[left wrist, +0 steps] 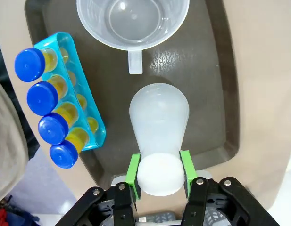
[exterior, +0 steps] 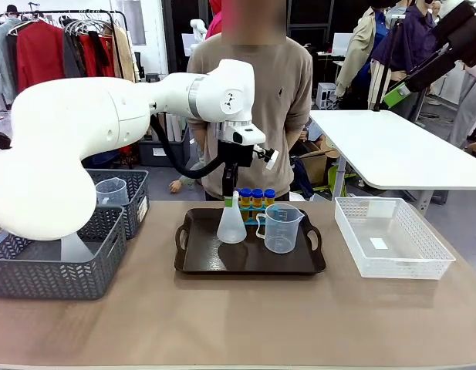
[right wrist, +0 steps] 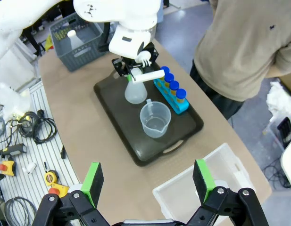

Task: Prepare the laboratory tools.
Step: Pick up one Small flask and place it on the Handle tray.

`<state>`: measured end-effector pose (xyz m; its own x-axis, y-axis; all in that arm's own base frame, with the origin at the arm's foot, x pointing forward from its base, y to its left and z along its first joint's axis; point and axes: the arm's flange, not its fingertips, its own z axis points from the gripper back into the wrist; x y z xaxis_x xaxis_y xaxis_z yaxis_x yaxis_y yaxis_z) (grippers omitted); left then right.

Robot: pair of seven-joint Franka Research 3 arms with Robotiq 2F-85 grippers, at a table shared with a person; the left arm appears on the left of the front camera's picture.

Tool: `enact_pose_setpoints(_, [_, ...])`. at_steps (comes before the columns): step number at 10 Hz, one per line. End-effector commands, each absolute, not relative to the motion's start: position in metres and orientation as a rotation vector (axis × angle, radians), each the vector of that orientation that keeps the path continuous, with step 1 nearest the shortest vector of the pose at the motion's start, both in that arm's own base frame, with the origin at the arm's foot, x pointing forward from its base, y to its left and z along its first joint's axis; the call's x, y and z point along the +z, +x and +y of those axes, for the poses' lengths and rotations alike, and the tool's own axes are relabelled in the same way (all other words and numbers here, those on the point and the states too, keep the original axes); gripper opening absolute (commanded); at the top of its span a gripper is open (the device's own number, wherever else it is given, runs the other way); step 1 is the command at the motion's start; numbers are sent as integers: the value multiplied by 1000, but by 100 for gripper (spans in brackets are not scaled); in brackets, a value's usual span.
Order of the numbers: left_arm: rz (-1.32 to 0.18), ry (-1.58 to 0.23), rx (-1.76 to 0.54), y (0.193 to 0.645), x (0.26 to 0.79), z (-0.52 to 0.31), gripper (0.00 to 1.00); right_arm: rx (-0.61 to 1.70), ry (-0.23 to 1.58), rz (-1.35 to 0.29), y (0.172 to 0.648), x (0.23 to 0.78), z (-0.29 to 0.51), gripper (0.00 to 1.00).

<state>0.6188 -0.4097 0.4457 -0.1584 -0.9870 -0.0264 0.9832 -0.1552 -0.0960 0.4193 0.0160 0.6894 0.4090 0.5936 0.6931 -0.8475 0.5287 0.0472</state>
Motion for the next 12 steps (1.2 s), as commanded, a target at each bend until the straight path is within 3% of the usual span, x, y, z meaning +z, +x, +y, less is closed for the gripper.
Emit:
enact_pose_setpoints(1, [93, -21, -1732, 606, 437, -398, 0, 948, 436, -681, 419, 691, 16, 100])
enact_pose_setpoints(7, [103, -57, -1711, 592, 426, -389, 0, 948, 436, -681, 419, 691, 16, 100])
enact_pose_setpoints(8, [104, -59, -1709, 592, 428, -389, 16, 948, 436, -681, 419, 691, 16, 100])
enact_pose_setpoints(12, [97, -58, -1698, 589, 431, -385, 96, 948, 436, -681, 419, 691, 16, 100])
